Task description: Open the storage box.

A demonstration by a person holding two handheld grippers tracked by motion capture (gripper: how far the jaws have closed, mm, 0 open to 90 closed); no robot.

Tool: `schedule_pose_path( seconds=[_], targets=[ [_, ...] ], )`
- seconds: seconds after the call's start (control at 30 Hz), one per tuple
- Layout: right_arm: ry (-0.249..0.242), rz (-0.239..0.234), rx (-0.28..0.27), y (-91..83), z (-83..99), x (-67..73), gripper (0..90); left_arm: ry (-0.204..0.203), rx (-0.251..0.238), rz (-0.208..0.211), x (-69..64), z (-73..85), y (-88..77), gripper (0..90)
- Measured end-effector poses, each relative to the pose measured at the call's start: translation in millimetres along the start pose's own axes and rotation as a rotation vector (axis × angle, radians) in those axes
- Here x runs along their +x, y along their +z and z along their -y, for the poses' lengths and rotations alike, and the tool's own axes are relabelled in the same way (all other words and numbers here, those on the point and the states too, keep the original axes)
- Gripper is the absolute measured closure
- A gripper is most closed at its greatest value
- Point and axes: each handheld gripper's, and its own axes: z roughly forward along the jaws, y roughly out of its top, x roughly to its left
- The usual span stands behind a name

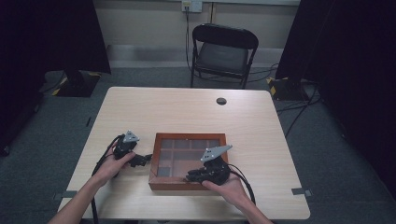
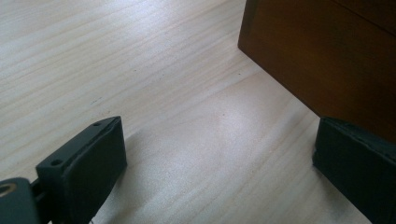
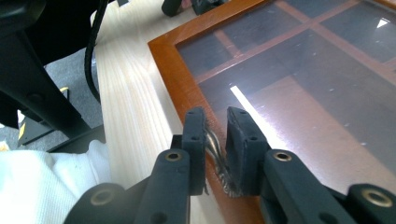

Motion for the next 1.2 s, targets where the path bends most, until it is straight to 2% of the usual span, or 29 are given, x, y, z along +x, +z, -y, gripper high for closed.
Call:
schedule_pose_path(
  seconds=[0.13, 0.33, 0.57, 1.2],
  targets=[
    [-0.012, -0.001, 0.019, 5.7, 1.1, 2.3, 77.2, -0.009, -0.004, 0.003, -0.6, 0.2, 0.4, 2.1],
    [-0.022, 0.0, 0.009, 6.3, 2.3, 1.1, 80.1, 0.004, 0.003, 0.0, 0.2, 0.0, -0.1, 2.0],
    [-0.051, 0.01, 0.01, 6.3, 1.8, 2.7, 80.9, -0.01, -0.004, 0.003, -0.5, 0.1, 0.4, 2.0],
    [-0.041, 0.016, 0.03, 5.6, -0.4, 3.7, 81.0, -0.008, -0.004, 0.006, -0.3, 0.2, 0.4, 1.9]
  ],
)
